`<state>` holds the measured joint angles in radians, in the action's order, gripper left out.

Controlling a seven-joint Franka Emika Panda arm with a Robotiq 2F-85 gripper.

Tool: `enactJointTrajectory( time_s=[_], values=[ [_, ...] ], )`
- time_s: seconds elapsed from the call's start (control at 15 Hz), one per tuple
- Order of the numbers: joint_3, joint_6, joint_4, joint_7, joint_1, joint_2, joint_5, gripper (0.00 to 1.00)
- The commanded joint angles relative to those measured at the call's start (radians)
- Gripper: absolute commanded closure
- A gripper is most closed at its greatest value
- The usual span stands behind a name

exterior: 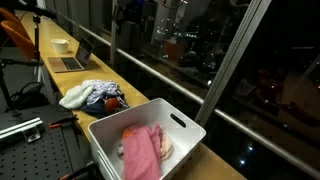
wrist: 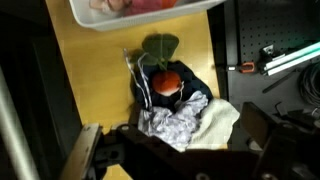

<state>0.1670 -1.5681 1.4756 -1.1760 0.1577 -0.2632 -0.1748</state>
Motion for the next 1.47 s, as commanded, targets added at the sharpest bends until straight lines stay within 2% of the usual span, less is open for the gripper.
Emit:
enactJointTrajectory(
  time_s=[0.0, 0.2, 0.33, 0.6, 0.87, 1.13, 1.4],
  values=[
    [0.05, -0.114, -0.018, 0.043, 0.04, -0.129, 0.065, 0.0],
    [0.09, -0.194, -0.07, 0.093, 0.095, -0.269, 0.092, 0.0],
    [0.11, -0.207, -0.13, 0.136, 0.144, -0.372, 0.088, 0.0],
    [0.12, -0.144, -0.253, 0.227, 0.243, -0.548, 0.065, 0.0],
    [0.116, -0.047, -0.381, 0.282, 0.309, -0.671, 0.053, 0.0],
    [0.097, 0.089, -0.455, 0.305, 0.342, -0.719, 0.009, 0.0],
    [0.075, 0.177, -0.508, 0.29, 0.371, -0.754, -0.088, 0.0]
  ],
)
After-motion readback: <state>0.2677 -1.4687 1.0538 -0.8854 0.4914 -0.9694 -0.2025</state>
